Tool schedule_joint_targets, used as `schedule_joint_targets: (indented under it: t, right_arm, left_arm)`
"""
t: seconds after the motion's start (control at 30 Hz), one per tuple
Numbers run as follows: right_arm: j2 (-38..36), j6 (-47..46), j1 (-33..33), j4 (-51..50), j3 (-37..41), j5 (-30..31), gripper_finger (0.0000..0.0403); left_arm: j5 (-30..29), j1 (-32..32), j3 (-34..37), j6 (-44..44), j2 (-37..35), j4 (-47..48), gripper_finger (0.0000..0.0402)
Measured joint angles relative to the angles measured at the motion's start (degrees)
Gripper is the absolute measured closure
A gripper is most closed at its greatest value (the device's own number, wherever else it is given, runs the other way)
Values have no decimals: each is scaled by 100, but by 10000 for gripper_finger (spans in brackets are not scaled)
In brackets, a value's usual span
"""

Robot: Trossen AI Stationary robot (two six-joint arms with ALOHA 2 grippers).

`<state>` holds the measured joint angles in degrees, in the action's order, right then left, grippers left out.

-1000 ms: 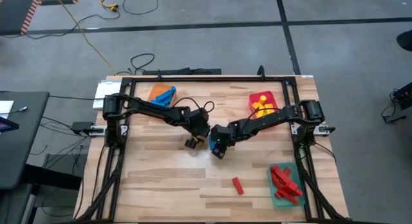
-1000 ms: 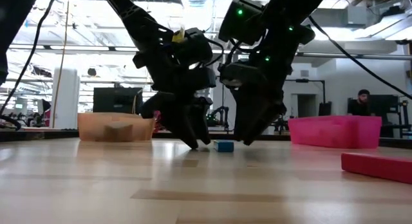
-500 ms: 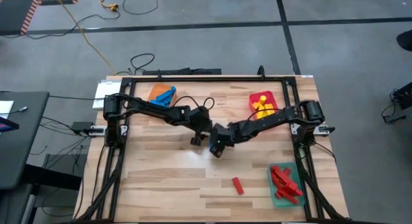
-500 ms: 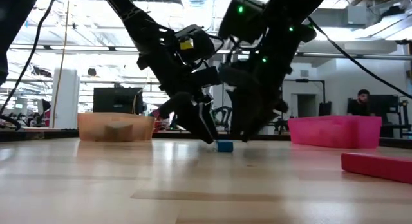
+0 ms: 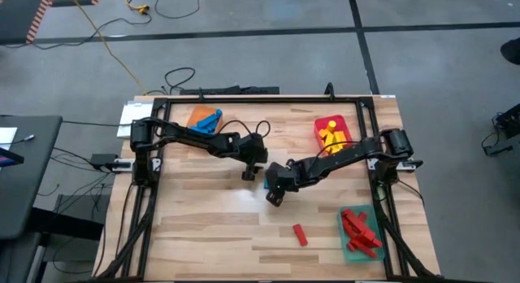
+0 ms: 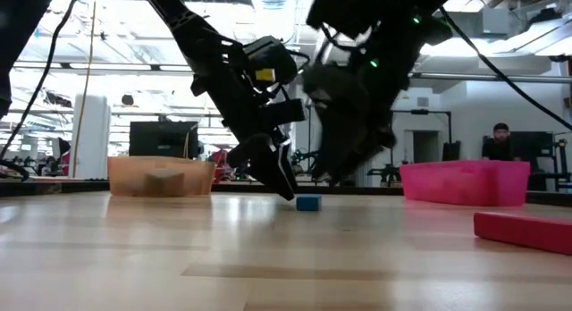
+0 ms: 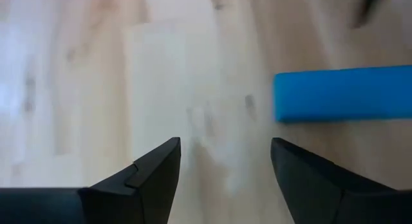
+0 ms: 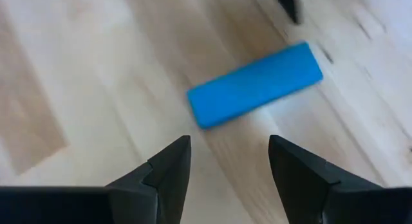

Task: Sort blocks
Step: Put the blue rectangle block into the orange bin

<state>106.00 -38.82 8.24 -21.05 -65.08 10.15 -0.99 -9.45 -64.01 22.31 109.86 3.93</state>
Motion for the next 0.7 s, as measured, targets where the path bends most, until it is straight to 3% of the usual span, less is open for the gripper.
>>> schedule_joint_targets:
  t: [0.13, 0.3, 0.47, 0.7]
  right_arm:
    - [184, -214, -61, -240, -2, 2, 180]
    - [523, -320, -88, 222, -15, 22, 180]
    - [699, -162, -65, 891, -62, 60, 180]
    - [406, 48, 143, 897, -58, -168, 180]
  left_arm:
    - [284, 32, 4, -49, 0, -22, 166]
    - [540, 113, 4, -143, 0, -222, 166]
    - [374, 158, 12, -106, 0, -230, 166]
    - [272, 62, 0, -371, -451, 111, 166]
